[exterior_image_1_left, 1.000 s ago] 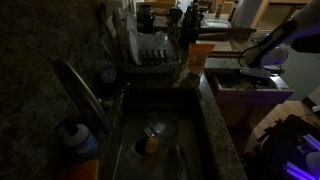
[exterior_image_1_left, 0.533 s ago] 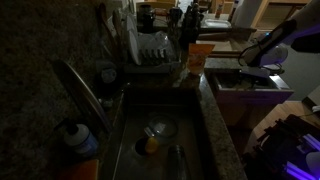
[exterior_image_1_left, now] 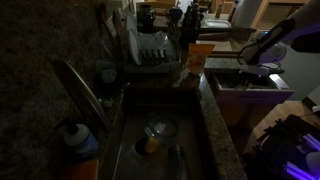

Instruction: Pick up the Dish washing sponge from the kitchen drawer and put it on the kitchen unit base

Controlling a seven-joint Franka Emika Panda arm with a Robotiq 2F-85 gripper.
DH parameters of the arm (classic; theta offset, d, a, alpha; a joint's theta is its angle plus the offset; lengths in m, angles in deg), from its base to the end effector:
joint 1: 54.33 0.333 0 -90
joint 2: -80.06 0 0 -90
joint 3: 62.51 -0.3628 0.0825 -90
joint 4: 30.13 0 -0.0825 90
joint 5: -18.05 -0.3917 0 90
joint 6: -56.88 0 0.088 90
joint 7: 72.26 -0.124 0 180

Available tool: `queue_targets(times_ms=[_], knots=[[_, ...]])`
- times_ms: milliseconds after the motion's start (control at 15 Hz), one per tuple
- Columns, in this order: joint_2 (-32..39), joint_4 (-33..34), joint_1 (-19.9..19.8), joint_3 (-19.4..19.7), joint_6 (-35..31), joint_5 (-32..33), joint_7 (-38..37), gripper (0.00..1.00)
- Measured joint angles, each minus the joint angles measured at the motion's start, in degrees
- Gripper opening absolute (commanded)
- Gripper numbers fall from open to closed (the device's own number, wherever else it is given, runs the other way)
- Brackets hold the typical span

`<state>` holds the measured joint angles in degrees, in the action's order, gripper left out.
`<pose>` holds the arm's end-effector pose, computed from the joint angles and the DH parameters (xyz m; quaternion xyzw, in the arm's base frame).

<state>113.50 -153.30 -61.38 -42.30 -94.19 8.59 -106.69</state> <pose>0.5147 -0.2721 0.1521 0.8306 -0.5532 -0.0213 0.0602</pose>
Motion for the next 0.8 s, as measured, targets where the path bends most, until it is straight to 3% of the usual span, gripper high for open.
queue_targets(times_ms=[533,800], knots=[[0.2,0.4,-0.1,0.0,0.4,0.2,0.0,0.00],[-1.7,0.4,2.0,0.1,0.4,3.4,0.4,0.00]])
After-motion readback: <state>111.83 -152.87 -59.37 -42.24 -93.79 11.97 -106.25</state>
